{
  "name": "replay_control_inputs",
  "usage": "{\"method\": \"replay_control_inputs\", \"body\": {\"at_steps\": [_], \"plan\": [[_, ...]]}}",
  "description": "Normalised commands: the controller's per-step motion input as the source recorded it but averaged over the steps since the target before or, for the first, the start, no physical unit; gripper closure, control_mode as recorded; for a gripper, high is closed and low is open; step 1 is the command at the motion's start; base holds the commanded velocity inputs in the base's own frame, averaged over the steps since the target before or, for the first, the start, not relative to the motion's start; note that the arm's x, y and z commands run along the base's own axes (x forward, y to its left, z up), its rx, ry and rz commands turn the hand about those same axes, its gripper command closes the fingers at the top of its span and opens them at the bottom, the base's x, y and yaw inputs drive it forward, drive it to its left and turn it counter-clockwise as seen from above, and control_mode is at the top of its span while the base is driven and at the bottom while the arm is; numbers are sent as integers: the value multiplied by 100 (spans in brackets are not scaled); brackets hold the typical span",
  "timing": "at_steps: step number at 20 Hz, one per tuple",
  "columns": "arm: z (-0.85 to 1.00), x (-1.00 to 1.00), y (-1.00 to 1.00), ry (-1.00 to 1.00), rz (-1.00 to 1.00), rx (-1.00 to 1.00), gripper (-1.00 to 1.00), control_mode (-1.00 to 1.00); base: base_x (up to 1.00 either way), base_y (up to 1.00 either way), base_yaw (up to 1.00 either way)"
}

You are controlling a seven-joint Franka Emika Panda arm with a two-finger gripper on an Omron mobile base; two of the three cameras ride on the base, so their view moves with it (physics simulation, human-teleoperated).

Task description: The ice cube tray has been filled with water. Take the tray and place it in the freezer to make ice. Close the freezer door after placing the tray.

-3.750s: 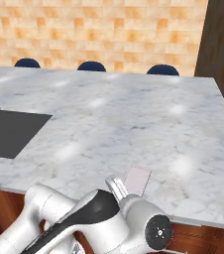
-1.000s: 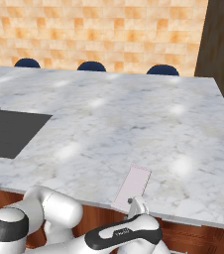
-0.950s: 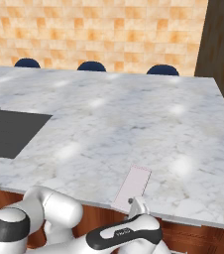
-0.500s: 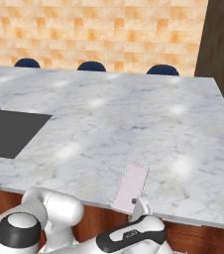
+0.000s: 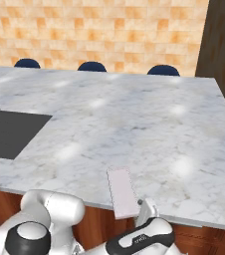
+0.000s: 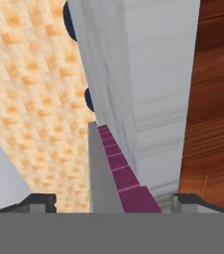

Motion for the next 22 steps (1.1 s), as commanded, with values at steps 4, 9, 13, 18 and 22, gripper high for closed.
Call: {"method": "replay_control_inputs", "body": {"at_steps": [4, 9, 13, 18, 22], "plan": [[0, 0, 21, 0, 0, -2, 100, -100, 0, 0, 0], [0, 0, 41, 0, 0, -7, 100, -100, 0, 0, 0], [72, -9, 10, 1, 0, -4, 100, -100, 0, 0, 0], [100, -3, 0, 12, -10, -1, 100, -100, 0, 0, 0], [86, 0, 34, 16, -23, -11, 100, -100, 0, 0, 0]]}}
